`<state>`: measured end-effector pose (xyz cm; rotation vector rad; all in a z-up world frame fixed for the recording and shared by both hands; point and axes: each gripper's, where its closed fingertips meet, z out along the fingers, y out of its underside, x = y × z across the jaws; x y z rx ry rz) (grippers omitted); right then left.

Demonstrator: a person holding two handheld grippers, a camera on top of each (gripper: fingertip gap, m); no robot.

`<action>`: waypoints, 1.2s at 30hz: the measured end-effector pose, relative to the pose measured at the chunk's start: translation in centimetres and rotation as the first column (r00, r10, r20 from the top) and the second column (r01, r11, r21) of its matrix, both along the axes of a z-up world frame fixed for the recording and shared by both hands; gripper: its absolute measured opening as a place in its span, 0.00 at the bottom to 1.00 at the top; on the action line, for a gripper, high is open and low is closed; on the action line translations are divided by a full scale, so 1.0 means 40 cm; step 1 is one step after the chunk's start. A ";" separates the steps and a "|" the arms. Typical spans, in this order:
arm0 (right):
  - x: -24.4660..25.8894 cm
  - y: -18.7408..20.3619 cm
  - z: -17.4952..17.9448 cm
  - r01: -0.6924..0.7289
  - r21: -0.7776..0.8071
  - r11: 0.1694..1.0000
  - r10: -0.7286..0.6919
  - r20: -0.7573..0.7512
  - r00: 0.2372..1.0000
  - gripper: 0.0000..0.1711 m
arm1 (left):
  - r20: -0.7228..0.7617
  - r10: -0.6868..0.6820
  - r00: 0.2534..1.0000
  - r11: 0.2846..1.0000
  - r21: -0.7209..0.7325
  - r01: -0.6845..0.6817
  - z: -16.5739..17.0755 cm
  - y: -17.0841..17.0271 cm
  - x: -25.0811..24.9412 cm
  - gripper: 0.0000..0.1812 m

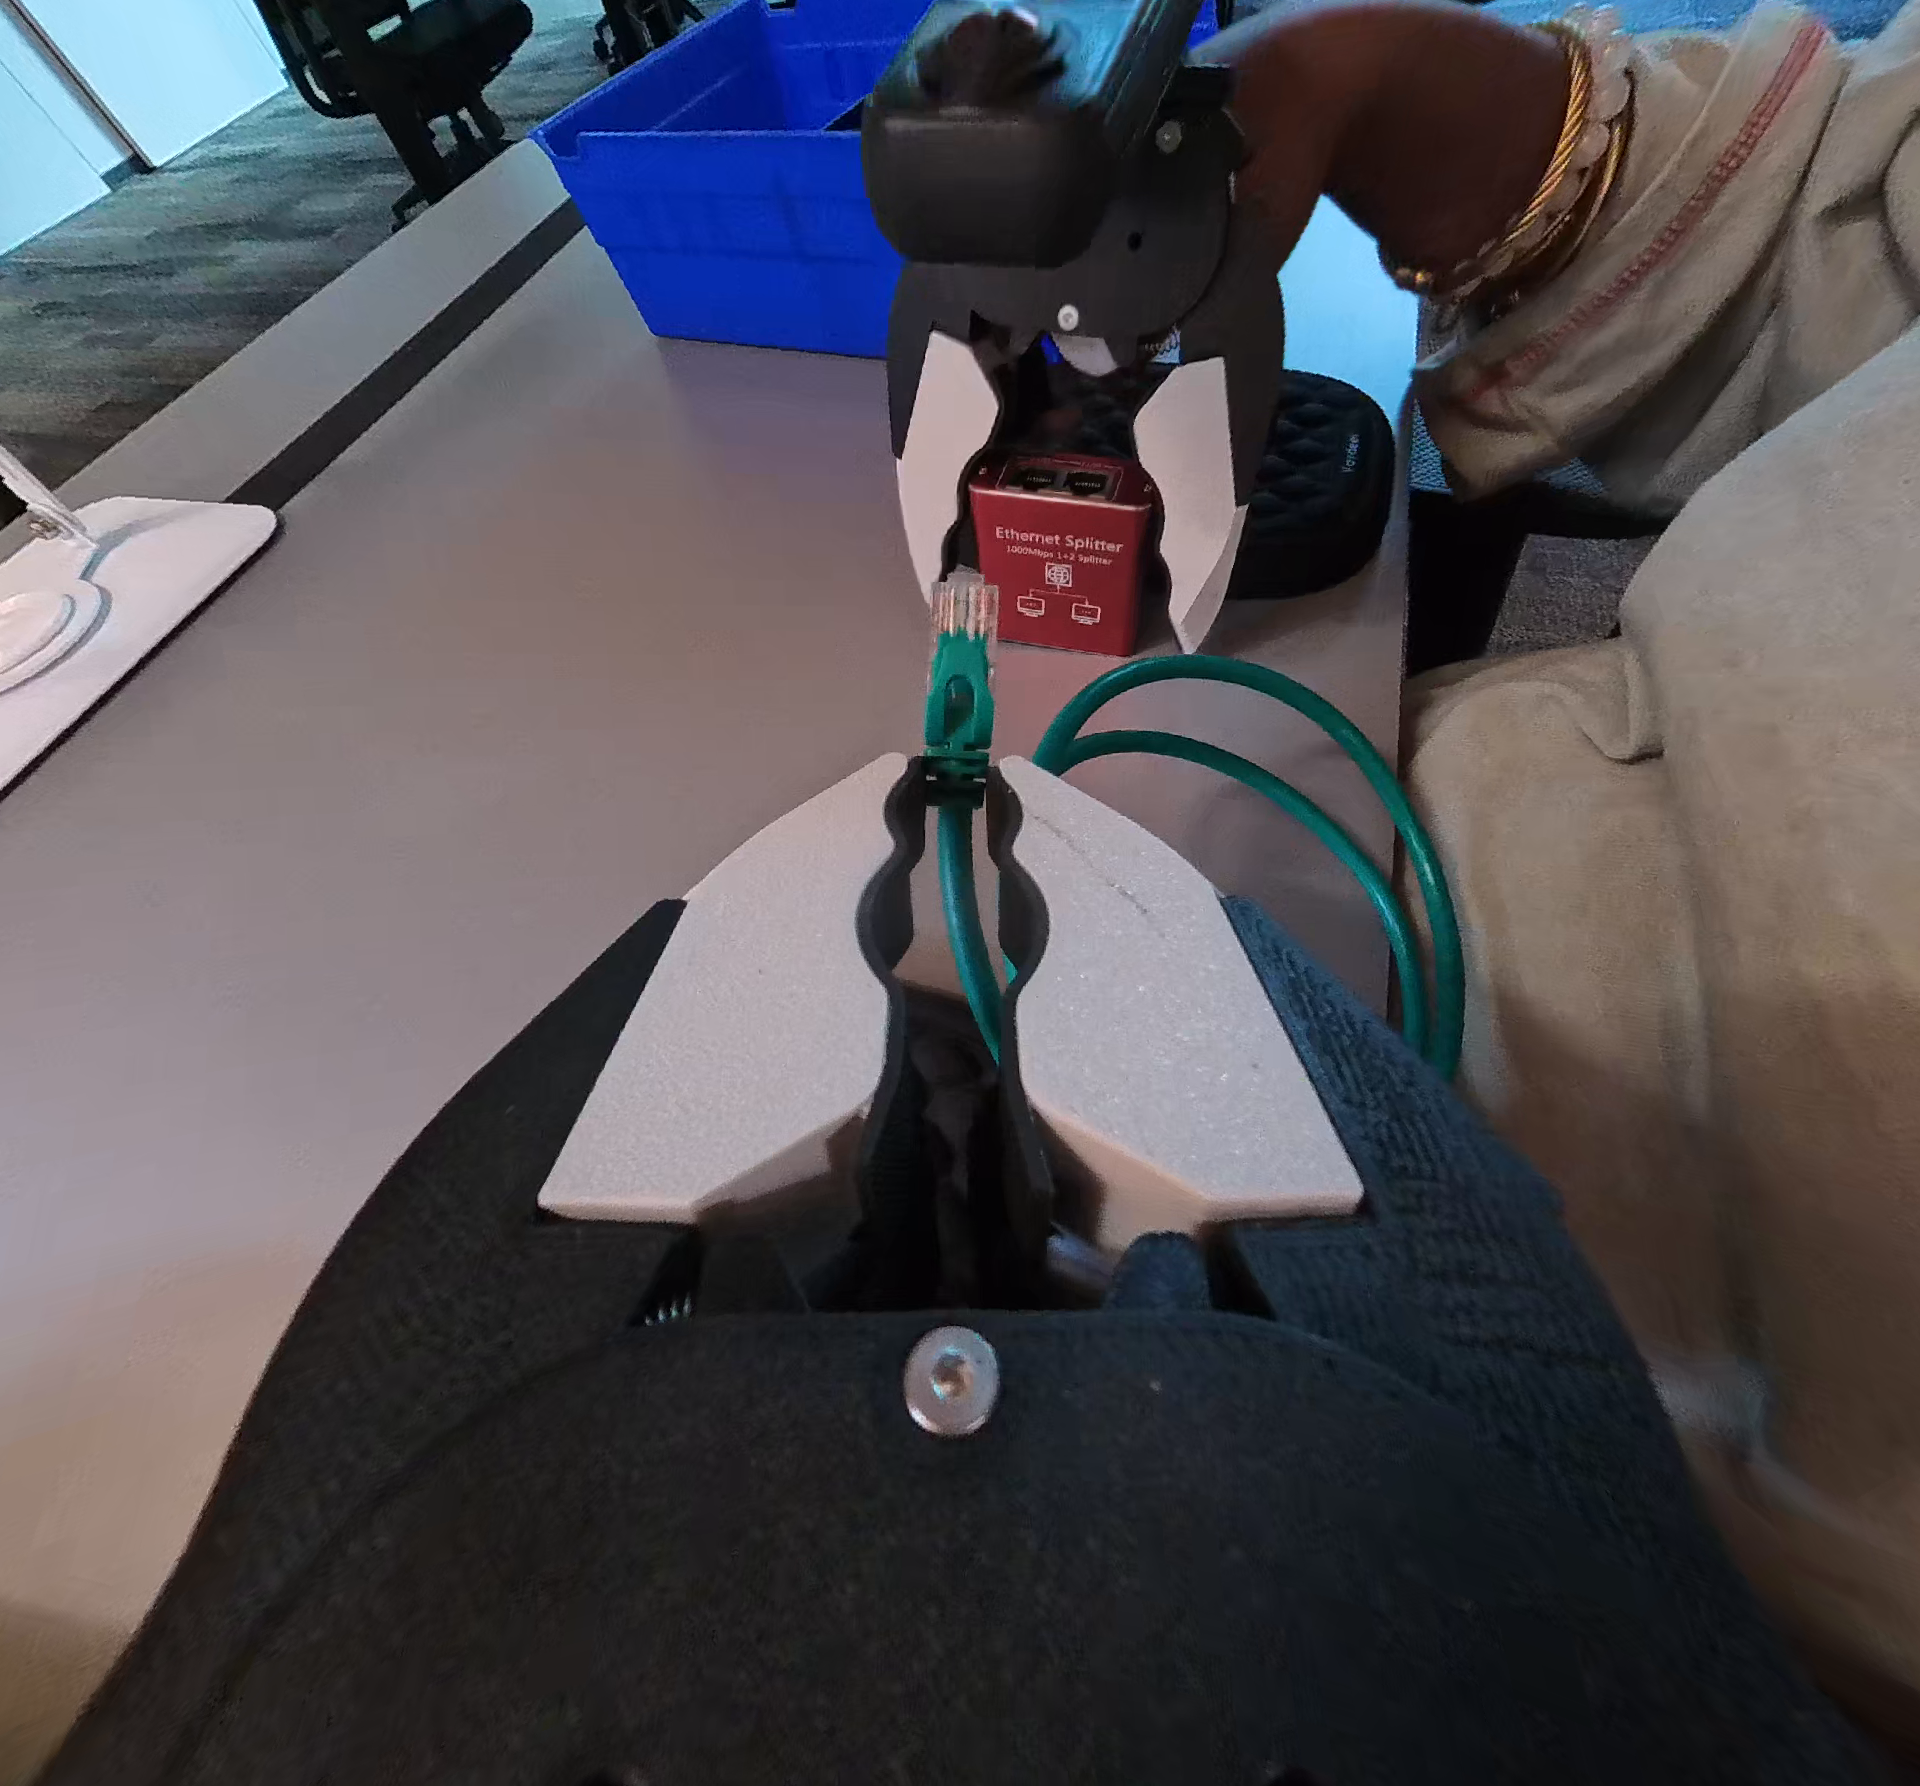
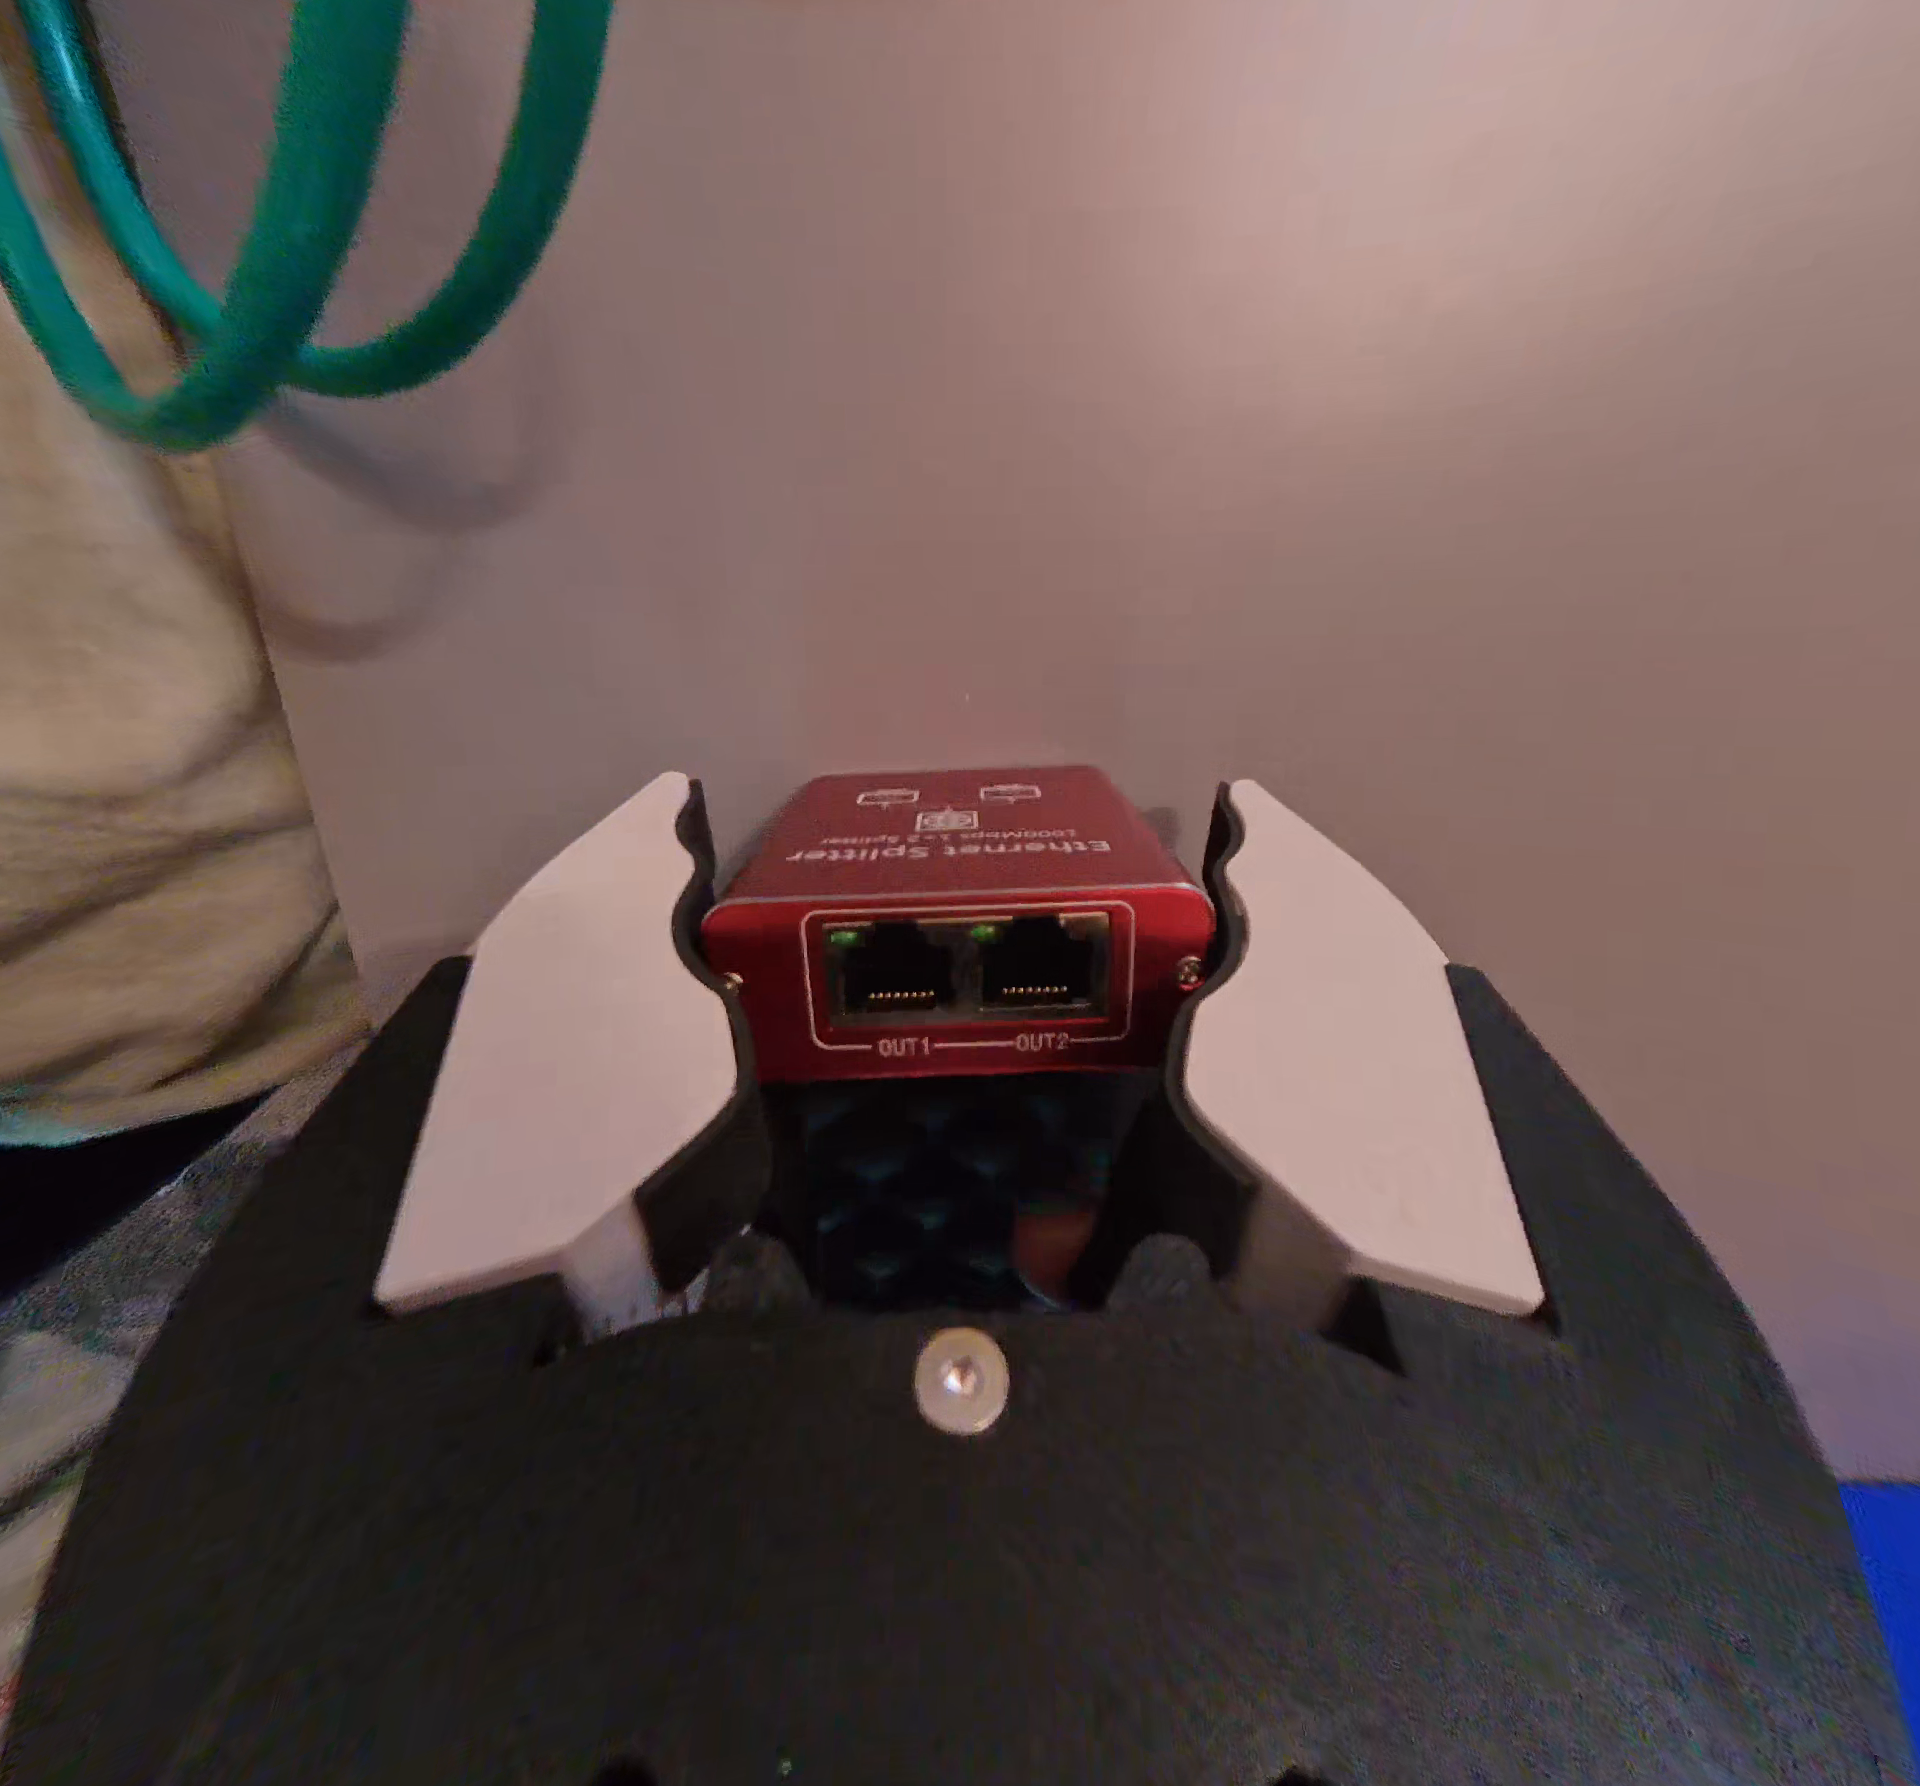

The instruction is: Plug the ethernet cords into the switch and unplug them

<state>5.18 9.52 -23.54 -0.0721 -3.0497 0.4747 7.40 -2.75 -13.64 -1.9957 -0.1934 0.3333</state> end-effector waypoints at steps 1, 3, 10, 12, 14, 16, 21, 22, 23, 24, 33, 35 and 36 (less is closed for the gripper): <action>0.000 0.004 -0.001 -0.003 0.024 1.000 0.003 0.002 1.000 0.53 | 0.000 -0.001 1.000 1.000 -0.001 0.001 0.000 0.000 0.000 0.06; -0.004 0.015 -0.002 -0.010 0.086 0.996 0.010 -0.004 1.000 0.53 | -0.003 -0.001 1.000 1.000 -0.001 0.001 0.001 -0.001 0.001 0.06; -0.003 0.023 -0.017 -0.041 0.220 0.975 0.041 0.008 0.999 0.61 | -0.009 -0.002 1.000 1.000 0.003 0.002 0.004 -0.006 0.001 0.06; -0.001 0.026 -0.016 -0.041 0.228 0.973 0.035 0.031 0.999 0.59 | -0.007 0.000 1.000 1.000 0.004 0.000 0.003 -0.008 0.000 0.06; -0.001 0.030 -0.015 -0.040 0.248 0.968 0.031 0.040 0.999 0.59 | -0.007 0.000 1.000 1.000 0.005 0.000 0.003 -0.009 0.000 0.06; -0.001 0.037 -0.016 -0.050 0.287 0.957 0.042 0.035 0.999 0.59 | -0.009 -0.001 1.000 1.000 0.006 0.001 0.004 -0.009 0.000 0.06; -0.001 0.035 -0.016 -0.064 0.258 0.964 0.060 0.023 0.998 0.58 | -0.022 -0.007 1.000 1.000 0.012 0.007 0.011 -0.008 0.005 0.06; 0.000 0.033 -0.015 -0.075 0.229 0.970 0.072 0.020 0.997 0.58 | -0.022 -0.007 1.000 1.000 0.014 0.007 0.011 -0.009 0.005 0.06; 0.001 0.033 -0.014 -0.088 0.201 0.976 0.086 0.016 0.996 0.58 | -0.022 -0.006 1.000 1.000 0.015 0.007 0.011 -0.009 0.004 0.06; 0.001 0.035 -0.013 -0.096 0.175 0.980 0.095 0.013 0.995 0.57 | -0.020 -0.005 1.000 1.000 0.015 0.005 0.010 -0.010 0.003 0.06; 0.005 -0.038 0.182 -0.127 -0.555 0.822 0.085 -0.101 0.991 0.56 | 0.001 -0.010 1.000 0.999 0.036 0.010 0.006 0.004 -0.002 0.06; 0.035 -0.064 0.282 -0.147 -0.779 0.609 0.101 -0.108 0.989 0.56 | 0.015 -0.035 0.999 0.998 0.052 0.034 0.006 0.022 0.007 0.06; 0.052 -0.071 0.320 -0.147 -0.850 0.506 0.115 -0.103 0.988 0.56 | 0.019 -0.052 0.998 0.997 0.054 0.051 0.006 0.034 0.014 0.06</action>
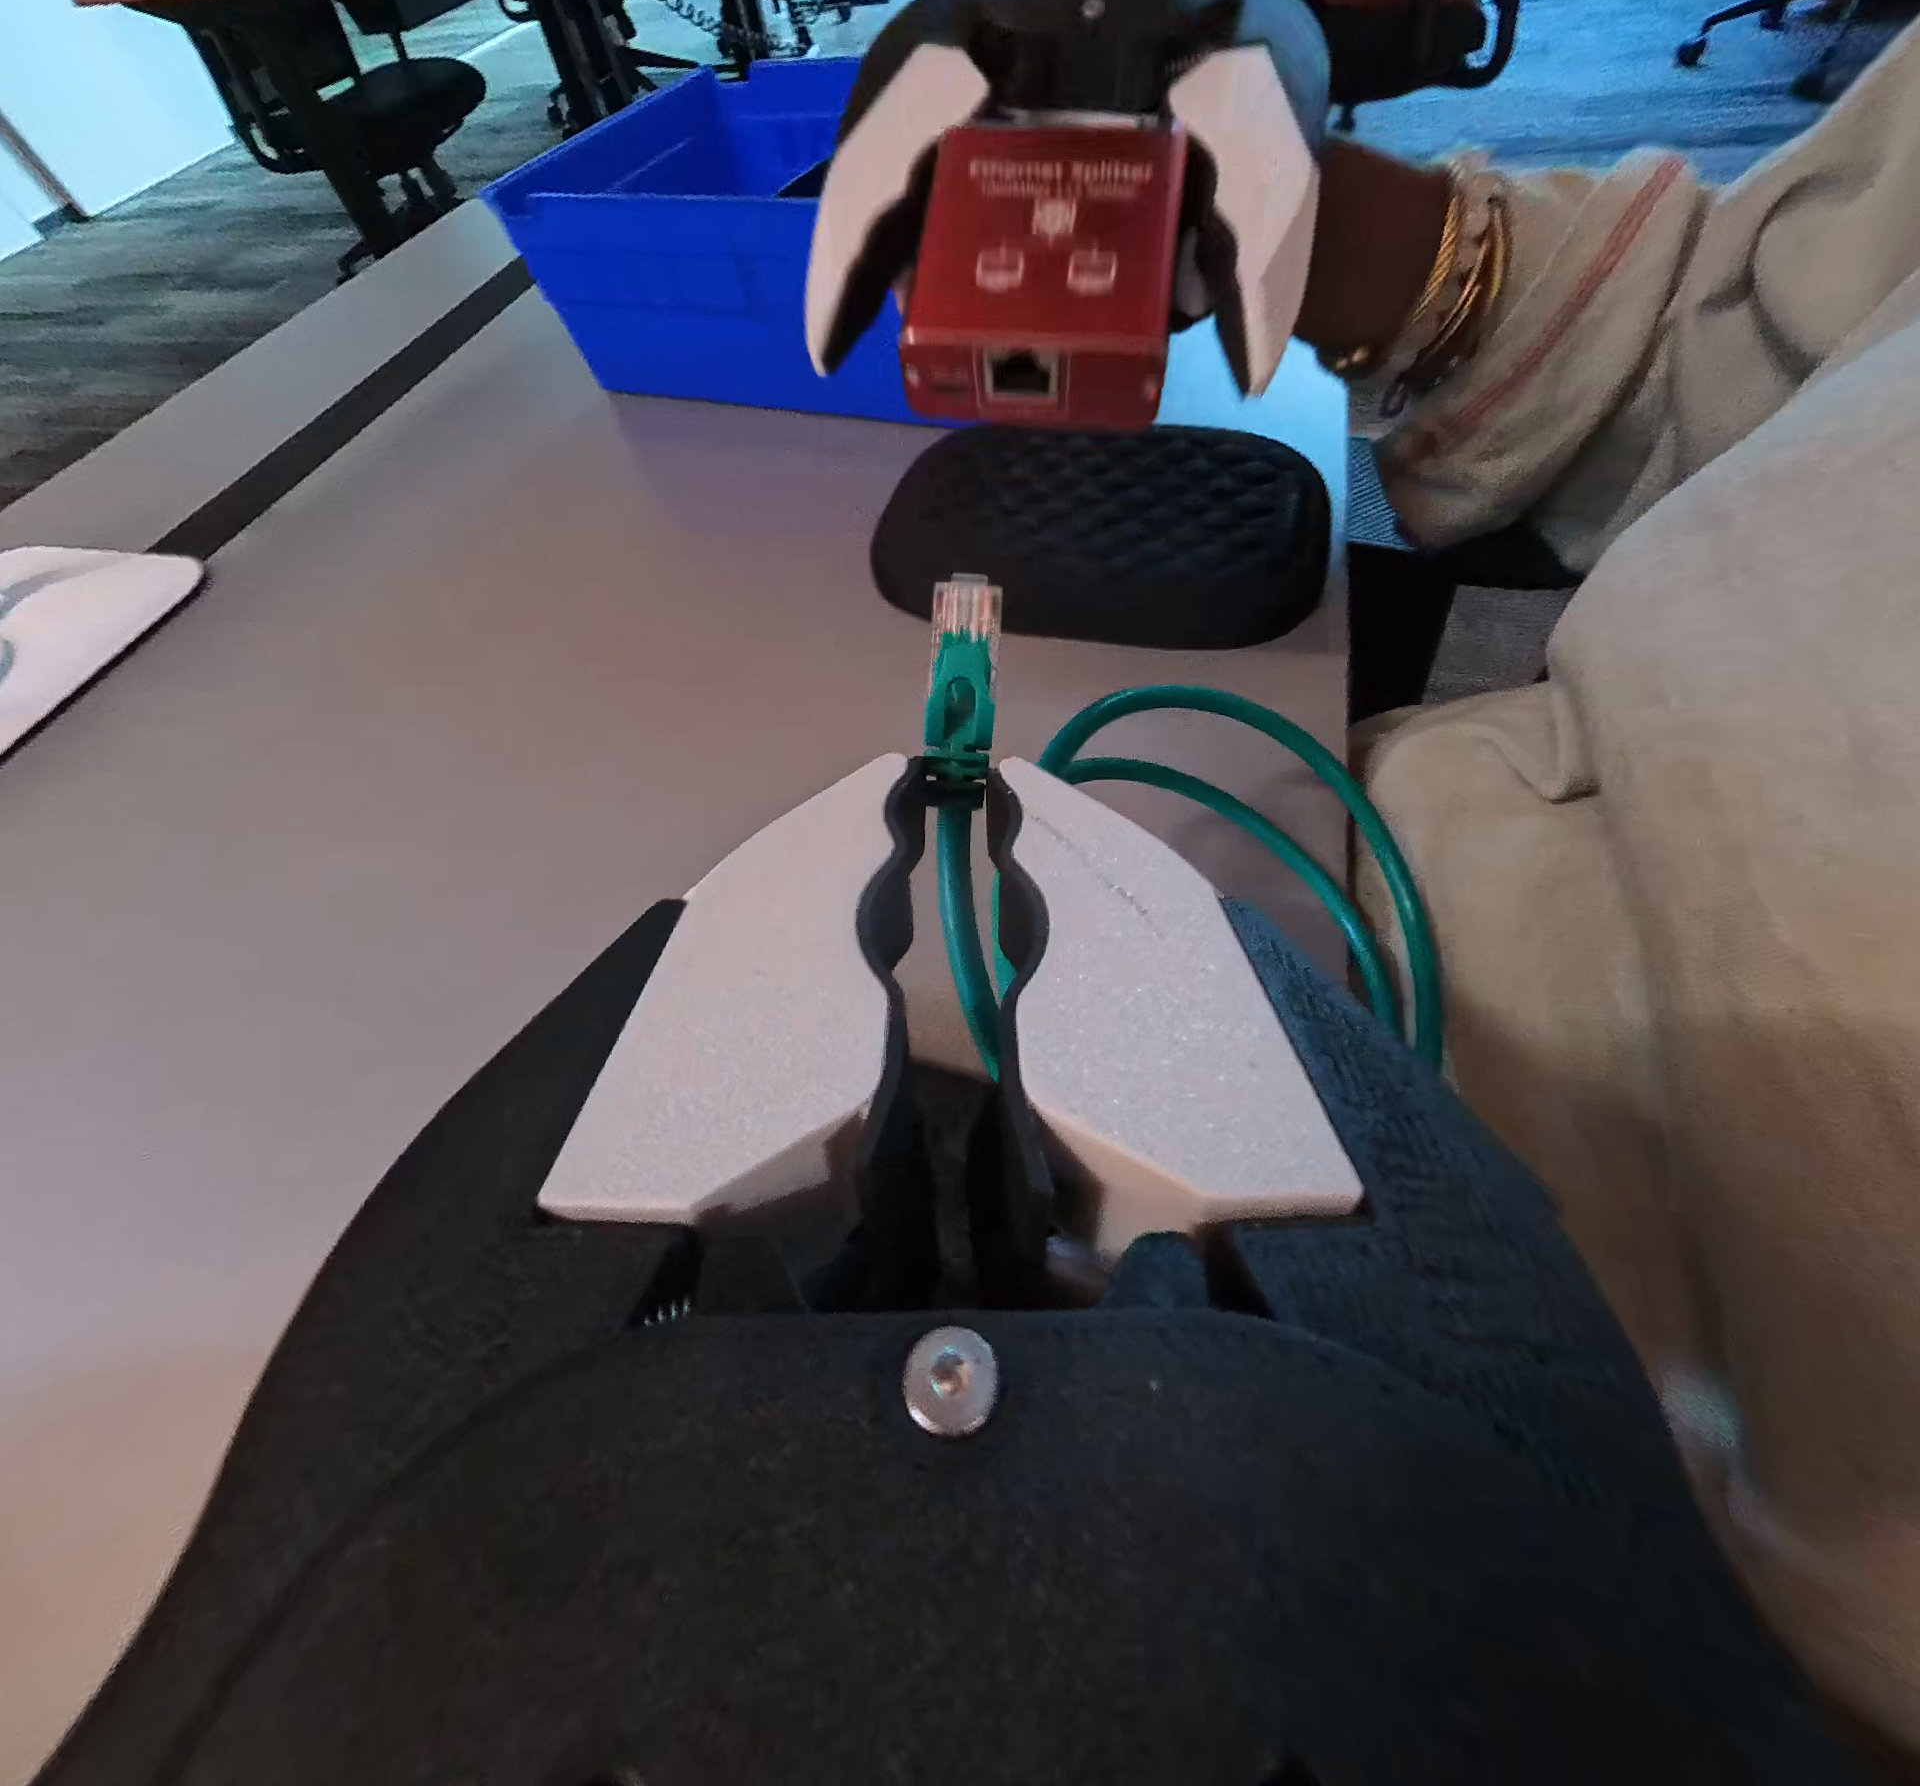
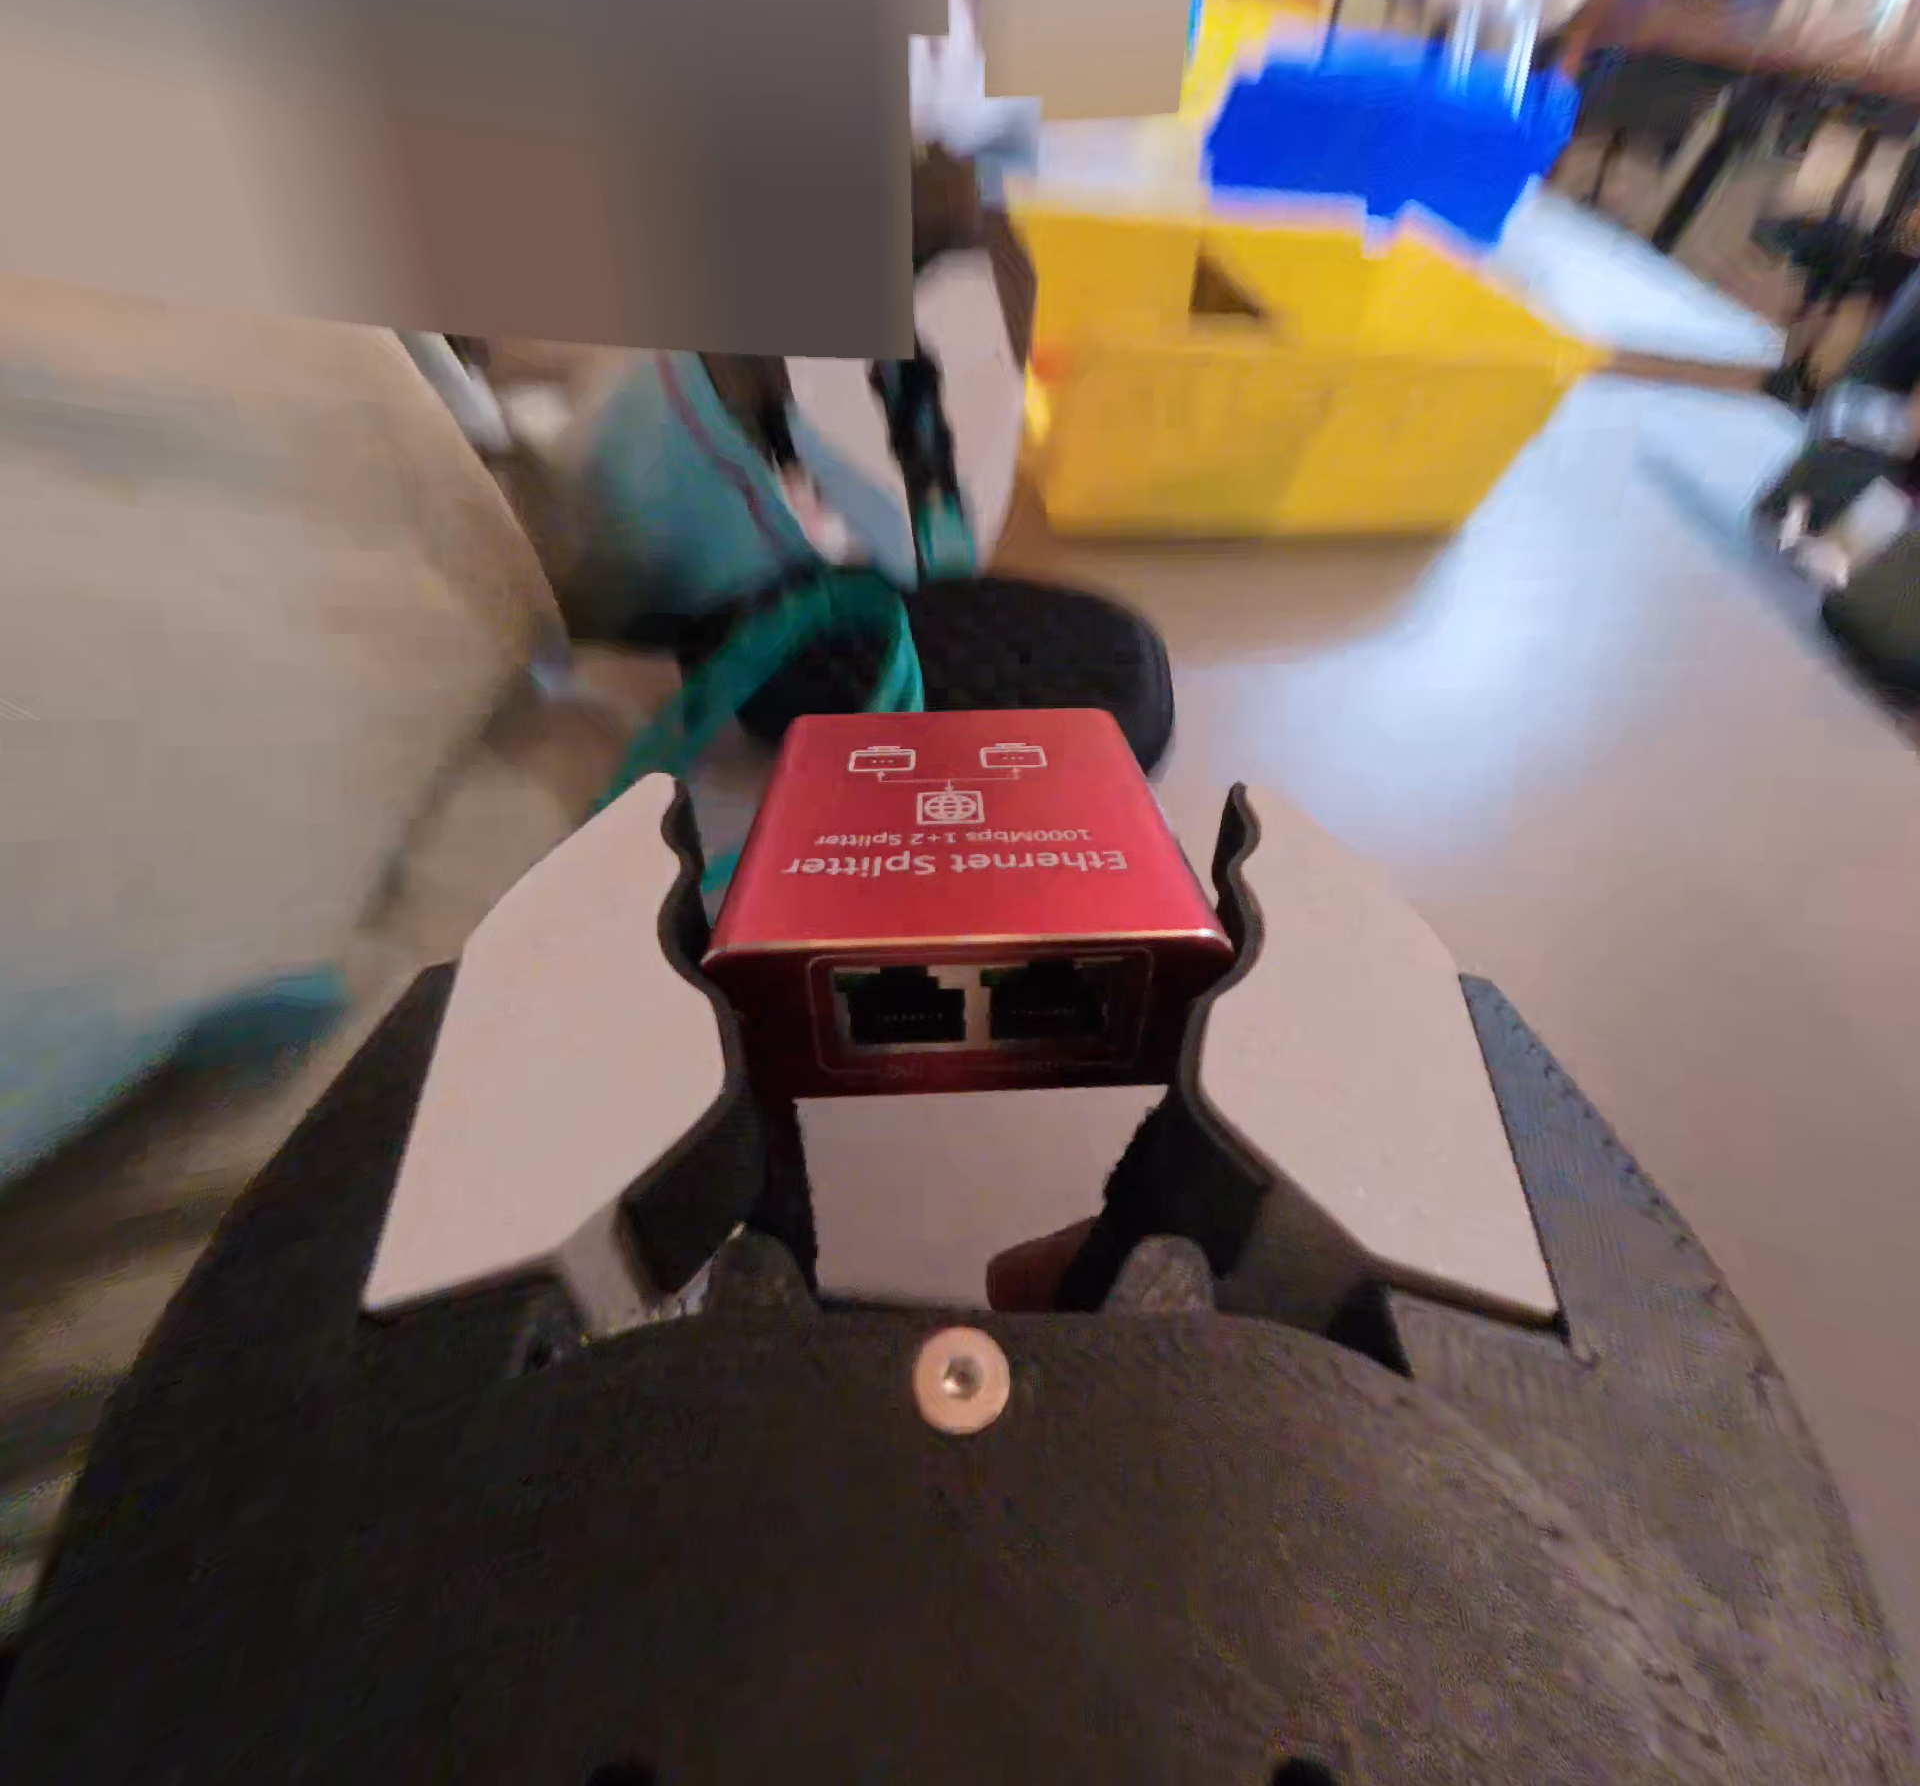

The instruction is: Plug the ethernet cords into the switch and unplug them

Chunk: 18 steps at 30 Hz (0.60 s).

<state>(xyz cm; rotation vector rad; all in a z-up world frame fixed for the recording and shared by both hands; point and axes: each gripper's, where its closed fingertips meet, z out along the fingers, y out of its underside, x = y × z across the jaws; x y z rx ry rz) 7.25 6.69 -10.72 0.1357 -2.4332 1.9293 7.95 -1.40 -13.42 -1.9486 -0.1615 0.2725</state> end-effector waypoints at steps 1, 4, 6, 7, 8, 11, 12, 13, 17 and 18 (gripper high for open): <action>0.016 -0.006 0.025 -0.025 -0.086 0.996 0.027 0.015 1.000 0.56 | -0.001 -0.010 1.000 1.000 0.000 0.010 0.000 0.012 0.005 0.06; 0.049 -0.032 0.042 -0.064 -0.206 0.976 0.074 0.040 0.996 0.56 | -0.008 -0.032 0.999 0.999 0.003 0.032 0.006 0.043 0.021 0.06; 0.058 -0.046 0.035 -0.072 -0.228 0.971 0.085 0.049 0.995 0.56 | 0.000 -0.048 0.999 0.998 0.028 0.048 0.018 0.058 0.032 0.06; 0.059 -0.051 0.029 -0.069 -0.225 0.972 0.082 0.050 0.995 0.56 | 0.003 -0.052 0.999 0.998 0.036 0.052 0.023 0.062 0.036 0.06; 0.058 -0.054 0.024 -0.064 -0.221 0.973 0.077 0.051 0.996 0.56 | 0.005 -0.049 0.999 0.998 0.034 0.049 0.024 0.064 0.036 0.06; 0.051 -0.065 0.009 -0.037 -0.192 0.981 0.045 0.040 0.998 0.56 | 0.010 -0.015 1.000 1.000 -0.012 0.015 0.012 0.063 0.031 0.06; 0.047 -0.068 0.001 -0.023 -0.171 0.985 0.029 0.029 0.999 0.56 | 0.021 -0.001 1.000 1.000 -0.024 0.001 0.008 0.063 0.028 0.06; 0.045 -0.071 -0.006 -0.013 -0.157 0.988 0.017 0.021 1.000 0.56 | 0.030 0.009 1.000 0.999 -0.033 -0.008 0.005 0.063 0.027 0.06; 0.044 -0.078 -0.018 -0.002 -0.135 0.991 0.002 0.002 1.000 0.55 | 0.041 0.029 0.999 0.998 -0.058 -0.026 -0.003 0.064 0.024 0.06; 0.046 -0.080 -0.020 -0.004 -0.132 0.991 0.004 0.001 1.000 0.55 | 0.043 0.031 0.999 0.998 -0.064 -0.029 -0.005 0.064 0.024 0.06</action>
